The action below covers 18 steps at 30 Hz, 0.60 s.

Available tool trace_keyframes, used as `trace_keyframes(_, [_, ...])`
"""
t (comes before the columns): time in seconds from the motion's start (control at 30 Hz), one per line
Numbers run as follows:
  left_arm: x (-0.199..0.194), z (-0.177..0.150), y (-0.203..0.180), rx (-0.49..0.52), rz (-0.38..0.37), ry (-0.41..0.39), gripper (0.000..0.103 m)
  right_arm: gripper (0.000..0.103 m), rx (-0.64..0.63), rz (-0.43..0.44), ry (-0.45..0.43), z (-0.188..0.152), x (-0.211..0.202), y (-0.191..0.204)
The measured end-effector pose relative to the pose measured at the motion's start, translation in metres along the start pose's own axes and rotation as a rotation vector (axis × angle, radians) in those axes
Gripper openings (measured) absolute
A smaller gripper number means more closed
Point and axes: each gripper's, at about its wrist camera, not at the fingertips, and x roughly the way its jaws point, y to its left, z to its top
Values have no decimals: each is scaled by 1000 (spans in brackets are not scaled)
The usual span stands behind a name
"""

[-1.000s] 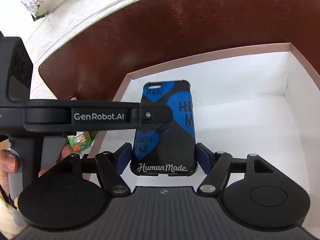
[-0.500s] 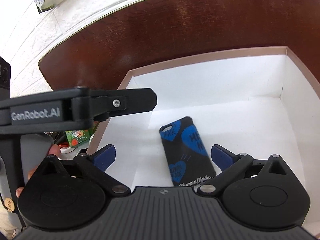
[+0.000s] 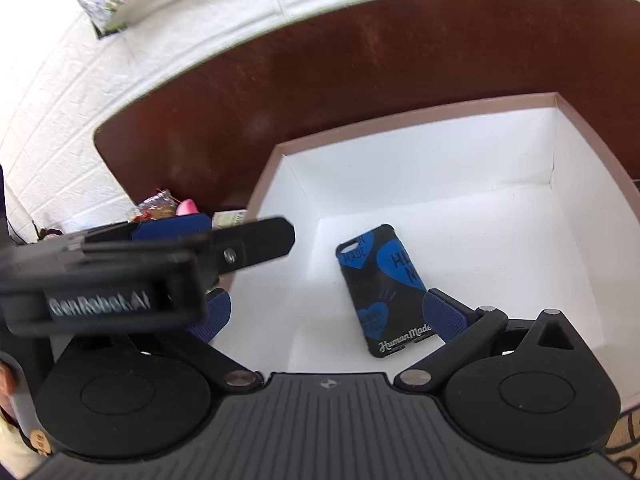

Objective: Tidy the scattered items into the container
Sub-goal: 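Open the left tool to drop the phone case into the box, then reach the left tool to the floral insole and close on it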

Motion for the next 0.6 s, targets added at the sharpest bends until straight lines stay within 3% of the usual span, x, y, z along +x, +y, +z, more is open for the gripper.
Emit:
trace_keyframes(0.37, [-80, -31, -11, 1, 11, -85, 98, 102, -150, 33, -104, -37, -64, 51])
trace_keyframes(0.6, [-124, -63, -9, -58, 12, -121, 98, 102, -212, 60, -185, -72, -91, 77])
